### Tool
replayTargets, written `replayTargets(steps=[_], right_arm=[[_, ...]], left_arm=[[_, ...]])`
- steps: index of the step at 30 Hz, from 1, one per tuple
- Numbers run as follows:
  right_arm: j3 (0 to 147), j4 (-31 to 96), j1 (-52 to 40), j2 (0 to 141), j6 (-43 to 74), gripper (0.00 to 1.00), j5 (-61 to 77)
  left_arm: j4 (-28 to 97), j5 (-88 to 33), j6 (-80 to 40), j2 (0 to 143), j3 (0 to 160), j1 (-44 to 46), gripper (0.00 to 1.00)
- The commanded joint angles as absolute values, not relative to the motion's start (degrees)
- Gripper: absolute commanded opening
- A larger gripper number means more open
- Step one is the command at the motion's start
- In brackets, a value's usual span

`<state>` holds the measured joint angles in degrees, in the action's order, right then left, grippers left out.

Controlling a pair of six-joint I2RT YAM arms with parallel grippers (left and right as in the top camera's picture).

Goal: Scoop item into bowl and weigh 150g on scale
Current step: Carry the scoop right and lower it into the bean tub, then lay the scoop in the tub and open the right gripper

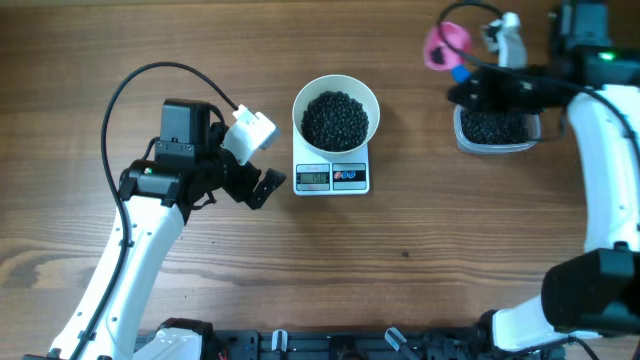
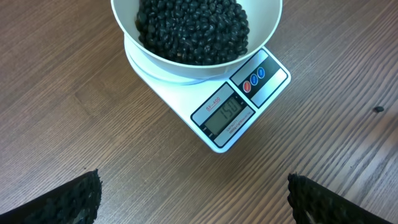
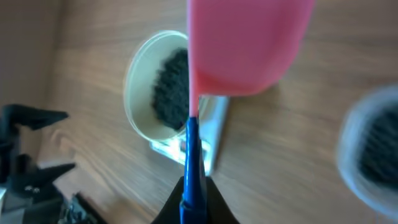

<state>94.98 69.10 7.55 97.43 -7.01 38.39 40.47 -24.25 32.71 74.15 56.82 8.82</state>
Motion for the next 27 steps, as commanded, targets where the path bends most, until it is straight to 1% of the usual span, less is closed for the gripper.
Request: replayTargets(steps=[1, 3, 6, 11, 16, 17, 23, 24, 27], right_arm=[[94.7, 73.38, 9.63, 96.64, -9.19, 0.04, 24.43], [93.08, 74.59, 9.87, 96.68, -8.82, 0.04, 18.76], [91.07, 74.63, 9.82, 97.01, -6.63, 0.04, 14.87], [89.1, 74.5, 9.85, 97.19, -4.05, 0.04, 9.52], [88.51, 74.96, 8.88, 97.78, -2.04, 0.04, 7.6], [88.51, 76.03, 7.25, 98.1, 0.32, 0.04, 2.63], [88.51, 77.41, -1.32, 98.48, 4.75, 0.04, -13.47], [88.51, 77.84, -3.51, 98.48, 5.26, 0.04, -17.82], [88.51, 79.37, -6.5, 98.48, 7.99, 0.04, -25.21]], left_arm=[[40.32, -24.56, 32.53, 73.95, 56.45, 8.51, 1.0], [40.32, -24.56, 32.53, 73.95, 56.47, 8.51, 1.0], [40.32, -24.56, 32.53, 73.95, 56.45, 8.51, 1.0], [40.32, -24.53, 32.53, 73.95, 56.47, 8.51, 1.0], [40.32, -24.56, 32.53, 73.95, 56.47, 8.51, 1.0], [40.32, -24.53, 32.56, 73.95, 56.47, 8.51, 1.0], [40.32, -24.53, 32.53, 73.95, 56.47, 8.51, 1.0], [40.32, -24.53, 32.53, 73.95, 56.45, 8.51, 1.0], [40.32, -24.53, 32.53, 73.95, 56.47, 8.51, 1.0]])
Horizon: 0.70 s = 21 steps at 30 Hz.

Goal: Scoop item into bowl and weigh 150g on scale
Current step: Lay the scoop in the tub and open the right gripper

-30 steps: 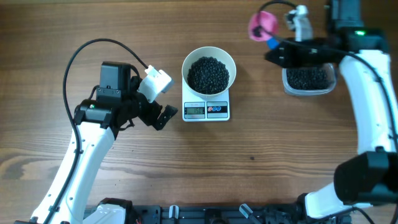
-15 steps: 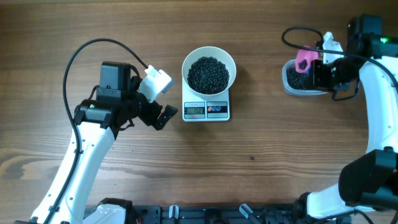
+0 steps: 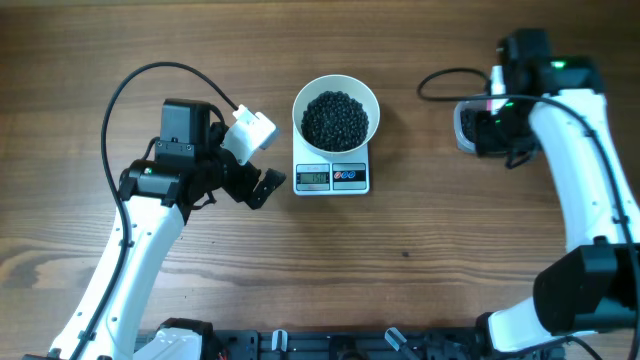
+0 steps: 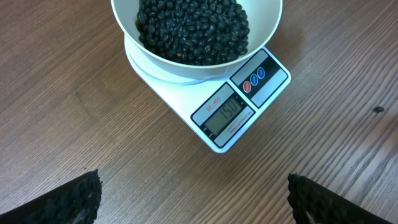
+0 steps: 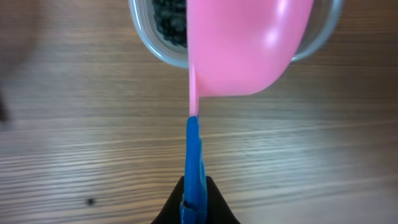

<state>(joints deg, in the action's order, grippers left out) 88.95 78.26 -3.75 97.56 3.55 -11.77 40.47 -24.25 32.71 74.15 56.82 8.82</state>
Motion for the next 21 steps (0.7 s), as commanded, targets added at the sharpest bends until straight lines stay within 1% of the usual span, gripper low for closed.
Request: replayTargets(steps=[1, 10, 12, 17, 21], right_arm=[[88.51, 79.7, -6.81, 98.48, 8.47, 0.04, -25.69], [88.51, 79.26, -5.69, 98.48, 9.72, 0.04, -23.79], [88.51, 77.56, -5.45, 98.48, 11.09, 0.04, -20.58], [88.03, 71.59, -1.3, 98.48, 15.66, 0.04, -2.83], [82.94, 63.86, 3.2, 98.48, 15.0, 0.04, 14.81]], left_arm=[[40.32, -24.56, 32.53, 73.95, 56.45, 8.51, 1.0], [40.32, -24.53, 32.53, 73.95, 56.47, 8.51, 1.0], [40.32, -24.53, 32.53, 73.95, 56.45, 8.51, 1.0], [40.32, -24.53, 32.53, 73.95, 56.45, 8.51, 1.0], [40.32, -24.56, 32.53, 73.95, 56.47, 8.51, 1.0]])
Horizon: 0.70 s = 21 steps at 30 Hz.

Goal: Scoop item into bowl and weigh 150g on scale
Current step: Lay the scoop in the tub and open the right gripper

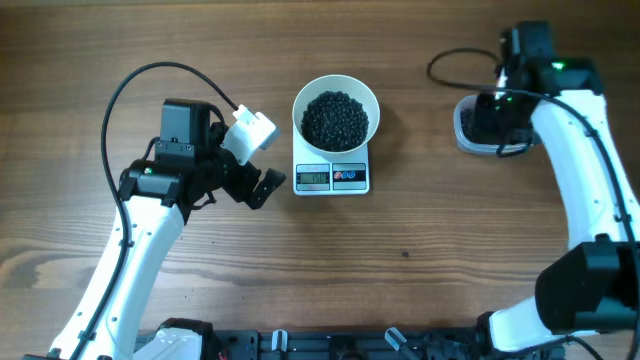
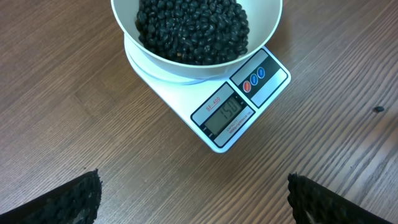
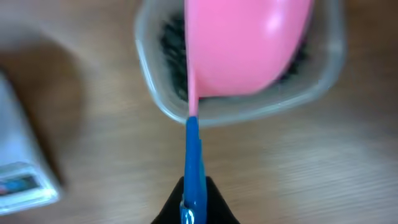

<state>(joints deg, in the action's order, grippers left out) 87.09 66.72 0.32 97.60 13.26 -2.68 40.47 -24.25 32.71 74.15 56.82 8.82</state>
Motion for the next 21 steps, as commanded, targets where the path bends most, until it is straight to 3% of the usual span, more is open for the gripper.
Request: replayTargets(steps=[1, 7, 11, 17, 19, 21], right_arm=[[80.42, 62.06, 4.29, 98.48, 14.96, 0.04, 19.25], [71.33, 51.48, 7.81, 98.48, 15.25, 0.04, 32.18], [70.81, 48.07, 8.36, 98.48, 18.52, 0.07, 31.9], [70.81, 49.78, 9.47, 98.48, 22.74, 0.28, 30.96], [70.81, 50.81, 9.89, 98.48, 23.38, 0.52, 30.98], [70.81, 51.79, 10.35, 98.45, 24.08, 0.53, 31.0]], left_arm=[[40.32, -24.53, 32.53, 73.95, 56.45, 8.51, 1.0], [40.32, -24.56, 32.53, 73.95, 56.45, 8.51, 1.0], [40.32, -24.56, 32.53, 73.95, 56.45, 8.51, 1.0], [40.32, -24.56, 32.53, 73.95, 56.47, 8.51, 1.0], [40.32, -24.53, 32.56, 73.95, 56.47, 8.51, 1.0], [40.32, -24.56, 32.53, 73.95, 56.45, 8.51, 1.0]])
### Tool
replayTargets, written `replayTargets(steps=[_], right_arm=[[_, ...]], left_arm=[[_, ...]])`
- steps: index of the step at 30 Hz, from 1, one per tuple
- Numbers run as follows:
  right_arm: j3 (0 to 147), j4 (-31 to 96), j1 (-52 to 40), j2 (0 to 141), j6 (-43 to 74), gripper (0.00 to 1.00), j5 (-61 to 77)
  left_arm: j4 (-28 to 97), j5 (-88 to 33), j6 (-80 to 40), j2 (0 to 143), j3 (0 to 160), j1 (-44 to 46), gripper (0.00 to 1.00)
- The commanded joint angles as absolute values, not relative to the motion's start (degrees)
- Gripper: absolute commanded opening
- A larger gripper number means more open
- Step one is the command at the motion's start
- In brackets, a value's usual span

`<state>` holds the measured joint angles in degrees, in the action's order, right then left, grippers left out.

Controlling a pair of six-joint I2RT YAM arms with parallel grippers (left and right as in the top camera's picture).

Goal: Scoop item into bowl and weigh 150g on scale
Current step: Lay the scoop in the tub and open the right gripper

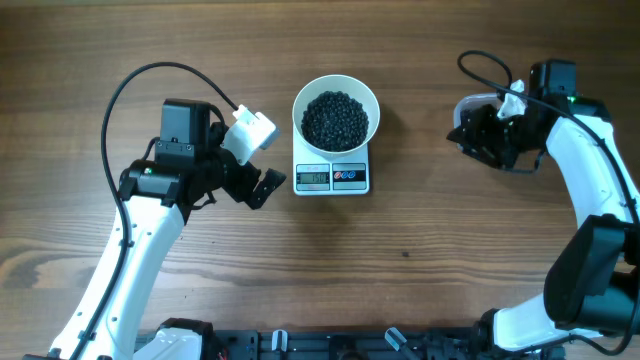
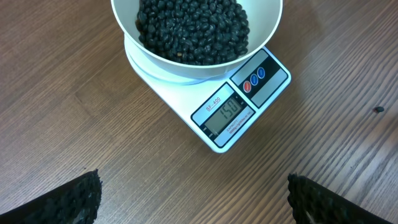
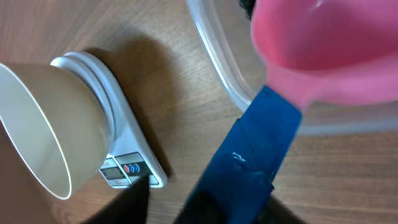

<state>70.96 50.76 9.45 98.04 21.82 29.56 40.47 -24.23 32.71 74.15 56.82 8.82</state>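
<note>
A white bowl (image 1: 336, 117) full of black beans stands on the white scale (image 1: 333, 176), whose display (image 2: 229, 110) reads 150. My left gripper (image 1: 262, 186) rests open on the table left of the scale, its fingers (image 2: 68, 199) wide apart and empty. The right gripper (image 1: 482, 135) hovers over the clear bean container (image 3: 217, 81) at the right. The pink scoop (image 3: 329, 37) lies in that container, its blue handle (image 3: 255, 155) sticking out toward the wrist. The right gripper (image 3: 199, 199) stands open, one finger (image 3: 134, 202) apart from the handle, the other hidden behind it.
A single stray bean (image 1: 405, 253) lies on the wood below and right of the scale. The left arm's cable (image 1: 150, 75) loops over the table at the upper left. Bare wood lies between the scale and the container.
The right gripper has opened and tilted, so the scoop's handle now shows broad and free of one finger, with the scoop in the container. The left arm, bowl and scale stay put.
The right gripper first held the pink scoop by its handle at the far right, beside the container, with the scale reading 150. It then held the scoop over the container, then lower in it. Now it stands open there. The left arm never moved.
</note>
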Motion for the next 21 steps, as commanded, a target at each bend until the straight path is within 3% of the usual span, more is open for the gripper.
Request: replayTargets(steps=[1, 5, 15, 18, 19, 21], right_arm=[[70.81, 52.14, 10.61, 98.45, 24.03, 0.55, 31.16], [70.96, 52.25, 11.51, 98.35, 24.14, 0.64, 32.25], [72.03, 51.24, 13.63, 93.6, 23.97, 0.7, 33.15], [75.0, 51.05, 13.52, 86.15, 24.03, 0.81, 33.12], [75.77, 51.07, 13.45, 83.7, 24.53, 1.0, 33.15], [76.4, 51.09, 13.45, 77.65, 28.69, 1.0, 33.12]], left_arm=[[40.32, -24.53, 32.53, 73.95, 56.47, 8.51, 1.0], [40.32, -24.53, 32.53, 73.95, 56.45, 8.51, 1.0], [40.32, -24.56, 32.56, 73.95, 56.47, 8.51, 1.0], [40.32, -24.53, 32.53, 73.95, 56.47, 8.51, 1.0], [40.32, -24.56, 32.53, 73.95, 56.45, 8.51, 1.0], [40.32, -24.56, 32.56, 73.95, 56.47, 8.51, 1.0]])
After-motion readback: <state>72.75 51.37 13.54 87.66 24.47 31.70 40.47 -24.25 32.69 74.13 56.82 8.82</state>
